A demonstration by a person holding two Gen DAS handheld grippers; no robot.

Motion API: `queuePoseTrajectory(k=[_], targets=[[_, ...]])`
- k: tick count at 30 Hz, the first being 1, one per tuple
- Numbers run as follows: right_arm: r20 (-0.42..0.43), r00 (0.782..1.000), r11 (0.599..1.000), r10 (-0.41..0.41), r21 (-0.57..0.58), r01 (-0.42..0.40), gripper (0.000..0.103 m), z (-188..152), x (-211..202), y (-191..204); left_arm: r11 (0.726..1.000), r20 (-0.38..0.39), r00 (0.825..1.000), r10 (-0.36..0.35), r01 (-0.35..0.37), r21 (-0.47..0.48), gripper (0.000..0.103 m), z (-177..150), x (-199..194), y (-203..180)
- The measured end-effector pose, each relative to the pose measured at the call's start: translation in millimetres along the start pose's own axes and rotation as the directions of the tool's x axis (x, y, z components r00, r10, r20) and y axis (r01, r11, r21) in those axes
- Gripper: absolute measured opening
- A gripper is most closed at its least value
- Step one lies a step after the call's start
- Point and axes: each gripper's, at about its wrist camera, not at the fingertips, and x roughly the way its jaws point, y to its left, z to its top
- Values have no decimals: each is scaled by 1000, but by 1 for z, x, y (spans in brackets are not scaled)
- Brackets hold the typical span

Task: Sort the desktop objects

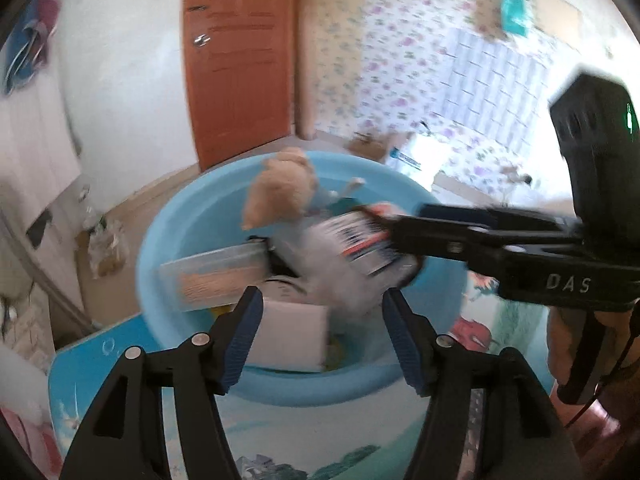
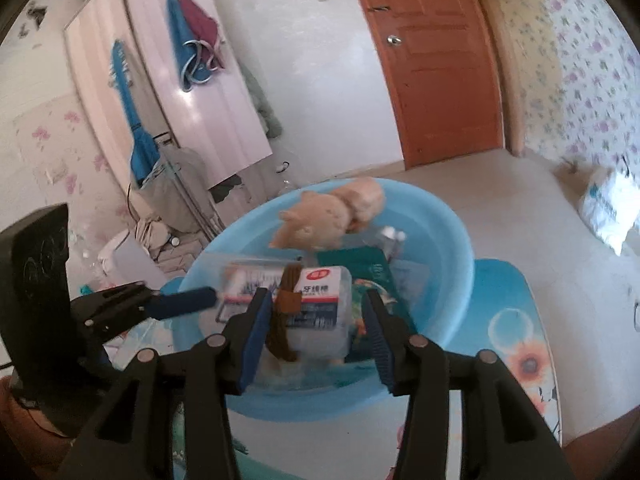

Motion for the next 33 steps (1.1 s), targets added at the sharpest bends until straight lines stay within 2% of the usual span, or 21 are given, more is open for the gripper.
queuePoseTrajectory(k=[3, 5, 7, 9, 14, 18, 21, 23, 29, 32, 33], targets=[[-6, 1000, 999, -17, 29, 18, 50, -4, 1, -11, 997, -8, 999, 50, -50, -57, 62, -4, -1, 18], [-5, 1000, 999, -30, 20, 30, 50, -4, -2, -10, 996, -3, 999, 51, -51, -77, 62, -8, -4, 24], [-10, 999, 999, -44, 2, 44, 55, -5, -2, -6, 995, 1, 998, 56, -56, -79, 63, -9, -8, 25], [-11, 999, 999, -40, -15, 40, 64, -6, -2, 0, 995, 5, 998, 63, -62, -77, 67, -12, -12, 24], [-27, 997, 996, -66, -58, 64, 69, -8, -1, 14, 990, -21, 995, 95, -96, -104, 92, -5, -18, 19], [-50, 994, 994, -95, -65, 92, 76, -6, -4, 19, 980, -66, 990, 121, -130, -148, 98, 2, -27, 21], [-73, 986, 988, -147, -63, 142, 84, -3, -6, 23, 969, -120, 981, 150, -170, -179, 99, 5, -29, 24], [-106, 980, 985, -167, -51, 163, 86, 0, -8, 23, 961, -136, 974, 182, -205, -183, 99, 6, -32, 23], [-122, 969, 975, -216, -78, 208, 90, 8, -18, 37, 938, -140, 954, 266, -290, -190, 99, 10, -47, 23], [-120, 965, 970, -232, -99, 221, 91, 9, -22, 44, 921, -137, 937, 323, -344, -183, 99, 11, -54, 21], [-118, 966, 970, -230, -101, 219, 95, 9, -23, 46, 915, -138, 930, 340, -361, -181, 99, 11, -56, 21]])
